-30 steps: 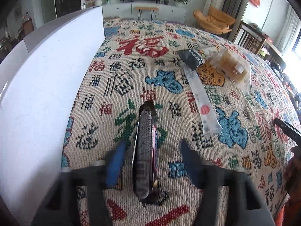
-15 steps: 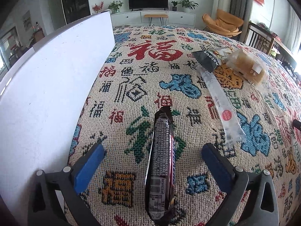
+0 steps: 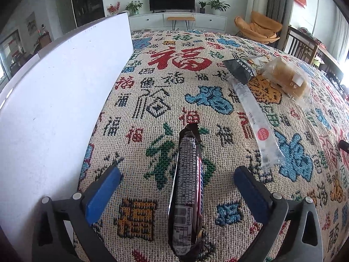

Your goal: Organize snacks

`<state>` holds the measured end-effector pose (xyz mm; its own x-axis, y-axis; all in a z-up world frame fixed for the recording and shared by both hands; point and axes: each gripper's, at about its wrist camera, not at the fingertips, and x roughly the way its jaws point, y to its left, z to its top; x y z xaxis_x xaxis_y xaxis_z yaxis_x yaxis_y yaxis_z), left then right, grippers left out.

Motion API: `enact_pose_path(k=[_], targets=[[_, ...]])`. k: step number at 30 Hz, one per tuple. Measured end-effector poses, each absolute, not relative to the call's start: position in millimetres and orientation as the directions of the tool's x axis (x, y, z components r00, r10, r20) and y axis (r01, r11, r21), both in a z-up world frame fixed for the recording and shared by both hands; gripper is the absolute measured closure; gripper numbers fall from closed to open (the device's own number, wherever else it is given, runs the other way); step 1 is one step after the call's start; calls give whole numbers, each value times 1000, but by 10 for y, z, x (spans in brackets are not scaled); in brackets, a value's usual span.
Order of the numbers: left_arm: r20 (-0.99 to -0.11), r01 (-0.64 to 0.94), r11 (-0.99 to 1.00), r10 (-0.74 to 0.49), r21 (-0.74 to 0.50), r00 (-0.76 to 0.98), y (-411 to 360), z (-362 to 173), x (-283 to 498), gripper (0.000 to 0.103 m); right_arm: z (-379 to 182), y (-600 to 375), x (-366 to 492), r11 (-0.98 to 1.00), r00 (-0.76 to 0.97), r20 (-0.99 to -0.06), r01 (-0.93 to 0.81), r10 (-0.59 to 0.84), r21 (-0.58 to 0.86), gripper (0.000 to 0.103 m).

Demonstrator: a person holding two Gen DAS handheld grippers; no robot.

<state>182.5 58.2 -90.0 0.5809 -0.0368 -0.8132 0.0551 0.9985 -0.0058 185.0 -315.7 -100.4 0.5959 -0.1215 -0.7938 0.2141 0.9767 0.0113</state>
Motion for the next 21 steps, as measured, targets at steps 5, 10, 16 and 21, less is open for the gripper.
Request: enact_pose_path(k=[5,10,16,21], targets=[[-813,55,998,-38,-7,581,584,-902,1834,0,-660,-2275,1903,993,608,-791,33,67,110,16],[-813,55,998,-38,-7,581,584,-902,1836,0,-529,-1009,2437,946,484,-822,-262,298,189,19],[-813,55,998,-38,-7,581,584,-903,1839,0,-842,-323,2878,933,342,-909,-342,238,115,30],[-813,55,998,-38,-7,581,585,-902,1837,0,-780,-469,2723,919,334,-913,-384,233,94,84]])
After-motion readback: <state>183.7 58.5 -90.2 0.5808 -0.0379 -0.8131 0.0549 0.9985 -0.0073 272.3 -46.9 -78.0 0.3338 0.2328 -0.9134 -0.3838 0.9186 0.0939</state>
